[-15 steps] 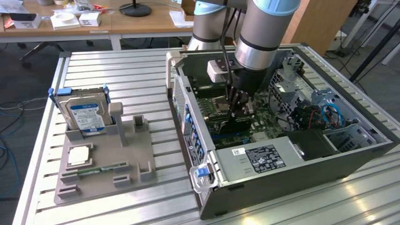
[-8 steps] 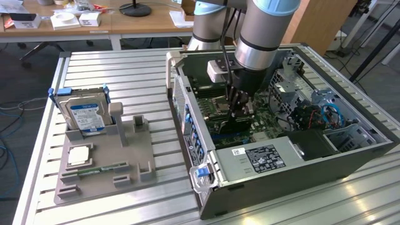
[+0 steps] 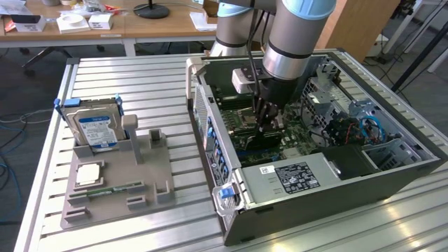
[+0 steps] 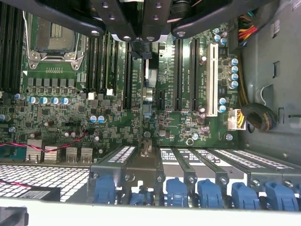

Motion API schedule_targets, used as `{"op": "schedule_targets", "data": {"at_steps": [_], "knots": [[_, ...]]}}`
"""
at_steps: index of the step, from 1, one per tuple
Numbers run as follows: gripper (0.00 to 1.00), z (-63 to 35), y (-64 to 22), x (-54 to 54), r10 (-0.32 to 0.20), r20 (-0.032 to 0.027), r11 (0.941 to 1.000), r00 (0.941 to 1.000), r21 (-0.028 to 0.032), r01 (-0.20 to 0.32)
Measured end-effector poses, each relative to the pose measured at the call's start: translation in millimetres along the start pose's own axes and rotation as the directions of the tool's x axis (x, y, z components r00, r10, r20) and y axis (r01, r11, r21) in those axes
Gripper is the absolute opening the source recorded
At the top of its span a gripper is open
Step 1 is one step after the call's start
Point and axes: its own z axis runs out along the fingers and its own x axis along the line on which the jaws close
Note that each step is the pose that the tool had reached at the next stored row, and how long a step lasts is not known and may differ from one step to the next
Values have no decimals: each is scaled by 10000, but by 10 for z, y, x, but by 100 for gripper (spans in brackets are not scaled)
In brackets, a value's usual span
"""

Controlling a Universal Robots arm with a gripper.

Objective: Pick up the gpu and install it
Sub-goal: 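Press down on the gpu until it lock into place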

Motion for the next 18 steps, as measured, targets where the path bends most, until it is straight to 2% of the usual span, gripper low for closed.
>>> {"op": "schedule_targets", "data": {"at_steps": [18], "knots": [[10,28,2,1,0,-7,10000,10000,-3,0]]}}
